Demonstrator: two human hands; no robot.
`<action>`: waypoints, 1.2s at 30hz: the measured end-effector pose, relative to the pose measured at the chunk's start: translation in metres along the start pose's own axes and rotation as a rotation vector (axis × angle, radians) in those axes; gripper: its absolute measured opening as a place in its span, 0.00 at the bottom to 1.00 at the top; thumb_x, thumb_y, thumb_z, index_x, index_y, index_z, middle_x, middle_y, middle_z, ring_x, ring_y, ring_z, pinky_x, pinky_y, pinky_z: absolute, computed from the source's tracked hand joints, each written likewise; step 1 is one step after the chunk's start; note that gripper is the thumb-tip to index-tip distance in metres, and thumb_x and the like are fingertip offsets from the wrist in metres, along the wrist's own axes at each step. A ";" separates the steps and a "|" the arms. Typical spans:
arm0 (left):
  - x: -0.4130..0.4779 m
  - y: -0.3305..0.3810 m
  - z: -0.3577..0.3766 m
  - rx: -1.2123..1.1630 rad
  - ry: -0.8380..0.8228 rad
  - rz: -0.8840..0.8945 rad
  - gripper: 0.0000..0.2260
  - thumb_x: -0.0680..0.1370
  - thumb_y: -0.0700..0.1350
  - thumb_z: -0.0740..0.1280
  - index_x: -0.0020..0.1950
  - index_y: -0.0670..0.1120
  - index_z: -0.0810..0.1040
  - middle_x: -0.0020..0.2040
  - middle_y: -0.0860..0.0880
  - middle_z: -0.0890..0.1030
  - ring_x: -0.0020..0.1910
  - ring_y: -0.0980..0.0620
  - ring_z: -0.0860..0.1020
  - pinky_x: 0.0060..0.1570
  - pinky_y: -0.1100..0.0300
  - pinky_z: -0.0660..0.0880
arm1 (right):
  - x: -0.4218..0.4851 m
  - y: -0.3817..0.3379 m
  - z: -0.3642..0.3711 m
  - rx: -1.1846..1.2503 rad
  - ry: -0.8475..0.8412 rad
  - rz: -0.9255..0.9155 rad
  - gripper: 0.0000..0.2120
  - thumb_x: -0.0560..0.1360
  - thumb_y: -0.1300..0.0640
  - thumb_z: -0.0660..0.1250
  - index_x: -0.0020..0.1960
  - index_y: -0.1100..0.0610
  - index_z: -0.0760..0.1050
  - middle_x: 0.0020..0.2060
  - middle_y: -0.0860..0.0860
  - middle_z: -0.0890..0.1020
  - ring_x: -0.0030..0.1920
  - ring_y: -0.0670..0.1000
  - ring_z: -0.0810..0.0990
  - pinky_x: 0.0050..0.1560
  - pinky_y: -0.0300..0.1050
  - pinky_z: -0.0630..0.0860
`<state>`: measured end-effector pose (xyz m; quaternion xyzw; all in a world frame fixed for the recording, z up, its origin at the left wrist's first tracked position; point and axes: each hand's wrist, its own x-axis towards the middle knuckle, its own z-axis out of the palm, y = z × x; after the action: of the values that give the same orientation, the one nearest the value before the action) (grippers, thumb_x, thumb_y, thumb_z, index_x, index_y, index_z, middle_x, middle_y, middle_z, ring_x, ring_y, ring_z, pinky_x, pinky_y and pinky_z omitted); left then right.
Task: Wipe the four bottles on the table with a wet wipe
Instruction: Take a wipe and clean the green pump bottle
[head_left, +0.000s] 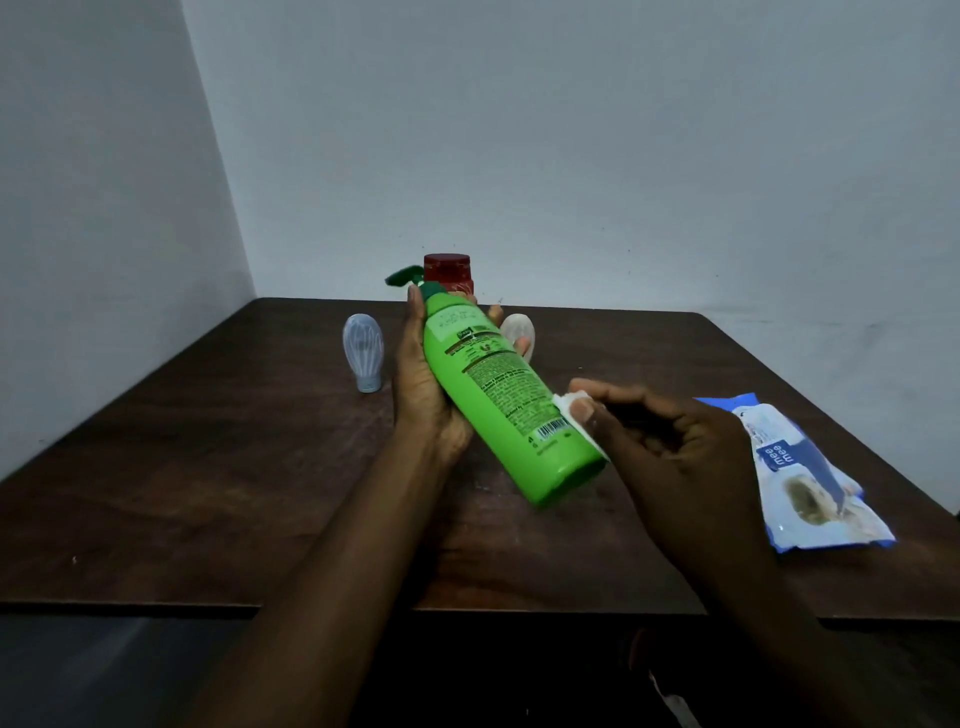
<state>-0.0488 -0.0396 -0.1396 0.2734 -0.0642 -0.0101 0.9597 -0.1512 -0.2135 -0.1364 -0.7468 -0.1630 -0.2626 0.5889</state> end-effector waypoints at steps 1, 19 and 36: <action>-0.001 0.000 0.001 0.017 -0.025 0.002 0.30 0.81 0.64 0.56 0.38 0.42 0.84 0.36 0.46 0.82 0.34 0.50 0.83 0.51 0.50 0.77 | -0.003 0.001 0.000 0.054 -0.006 0.028 0.07 0.73 0.57 0.73 0.50 0.51 0.85 0.42 0.37 0.87 0.45 0.35 0.84 0.44 0.25 0.75; -0.005 0.001 0.010 0.160 -0.333 0.066 0.22 0.82 0.53 0.58 0.69 0.41 0.77 0.64 0.44 0.80 0.59 0.45 0.78 0.68 0.42 0.64 | 0.012 0.029 0.030 0.209 0.053 -0.073 0.15 0.74 0.67 0.73 0.54 0.50 0.83 0.50 0.45 0.86 0.53 0.41 0.84 0.53 0.32 0.77; -0.009 0.005 0.011 0.473 -0.374 0.360 0.12 0.80 0.38 0.60 0.63 0.43 0.73 0.60 0.46 0.83 0.57 0.49 0.82 0.55 0.57 0.78 | 0.074 0.010 0.032 0.162 0.041 -0.283 0.09 0.75 0.65 0.73 0.56 0.61 0.84 0.50 0.53 0.86 0.52 0.46 0.86 0.54 0.39 0.80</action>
<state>-0.0594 -0.0401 -0.1290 0.4658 -0.2867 0.1243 0.8279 -0.0800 -0.1899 -0.1064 -0.6609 -0.2751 -0.3444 0.6074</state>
